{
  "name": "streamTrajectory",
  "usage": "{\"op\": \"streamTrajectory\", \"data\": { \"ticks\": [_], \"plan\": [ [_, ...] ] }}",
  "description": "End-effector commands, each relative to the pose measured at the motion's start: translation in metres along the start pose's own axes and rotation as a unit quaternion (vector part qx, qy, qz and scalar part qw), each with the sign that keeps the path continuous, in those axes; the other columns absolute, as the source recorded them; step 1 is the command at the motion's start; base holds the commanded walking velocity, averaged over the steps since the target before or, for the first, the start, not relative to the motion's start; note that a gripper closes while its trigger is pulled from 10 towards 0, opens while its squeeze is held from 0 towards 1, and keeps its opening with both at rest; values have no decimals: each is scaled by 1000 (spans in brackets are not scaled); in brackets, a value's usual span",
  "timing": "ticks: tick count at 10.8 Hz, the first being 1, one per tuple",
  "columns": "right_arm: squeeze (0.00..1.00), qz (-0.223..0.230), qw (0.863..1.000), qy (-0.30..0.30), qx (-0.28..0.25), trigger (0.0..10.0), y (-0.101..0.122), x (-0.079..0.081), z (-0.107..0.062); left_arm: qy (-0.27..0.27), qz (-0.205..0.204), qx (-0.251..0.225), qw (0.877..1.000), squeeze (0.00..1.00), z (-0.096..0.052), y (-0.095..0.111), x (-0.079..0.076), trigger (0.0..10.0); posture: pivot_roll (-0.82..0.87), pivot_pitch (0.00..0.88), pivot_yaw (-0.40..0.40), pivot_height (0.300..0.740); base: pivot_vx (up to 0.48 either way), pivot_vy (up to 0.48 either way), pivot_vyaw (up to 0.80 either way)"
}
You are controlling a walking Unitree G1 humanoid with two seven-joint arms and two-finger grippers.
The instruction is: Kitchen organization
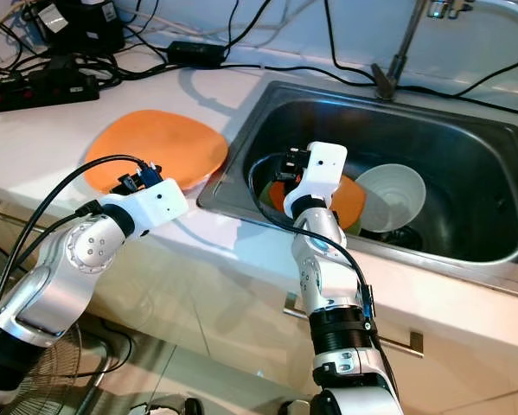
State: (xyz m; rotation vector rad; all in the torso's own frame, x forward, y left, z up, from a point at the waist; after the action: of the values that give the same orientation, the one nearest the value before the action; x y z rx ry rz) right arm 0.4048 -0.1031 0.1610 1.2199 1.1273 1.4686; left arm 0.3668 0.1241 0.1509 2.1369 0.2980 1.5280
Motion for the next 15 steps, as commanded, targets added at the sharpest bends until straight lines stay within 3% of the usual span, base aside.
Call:
{"op": "streamTrajectory", "data": {
  "ticks": [1, 6, 9, 13, 15],
  "plan": [
    [0, 7, 1000, -1, 0, 10000, 3, 2, 3, -34, 12, 56, 998, 0, 4, -29, -24, 10000, 117, 84, 4, 740, 0, 0, 0],
    [0, 8, 1000, -3, 1, 10000, 3, 1, 4, 7, 83, 118, 989, 0, 23, -52, -11, 10000, 112, 79, 4, 740, 0, 0, 0],
    [0, 8, 1000, -4, 1, 10000, 3, 0, 3, 15, 73, 133, 988, 0, 29, -62, -8, 10000, 107, 81, 3, 740, 0, 0, 0],
    [0, 8, 1000, -5, 3, 10000, 2, 0, 4, 26, 65, 121, 990, 0, 35, -63, 0, 10000, 110, 82, -2, 740, 0, 0, 0],
    [0, 10, 1000, -3, 2, 10000, 2, 3, 5, 23, 95, 104, 990, 0, 46, -60, 15, 10000, 111, 83, 3, 740, 0, 0, 0]
  ]
}}
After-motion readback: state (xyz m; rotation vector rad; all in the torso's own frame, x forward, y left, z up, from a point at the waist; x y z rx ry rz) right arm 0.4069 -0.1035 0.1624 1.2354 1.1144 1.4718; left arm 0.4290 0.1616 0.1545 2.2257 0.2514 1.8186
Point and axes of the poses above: a point about 5 cm out from each wrist's last joint towards the gripper, its own z axis pointing out of the wrist towards the gripper, its own y axis along the axis of the wrist's last joint, x = y × z, the point moved 6 cm from there along z, pointing out of the wrist towards the gripper, and after that the axes turned 3 degrees about -z, right-handed, at the moved point
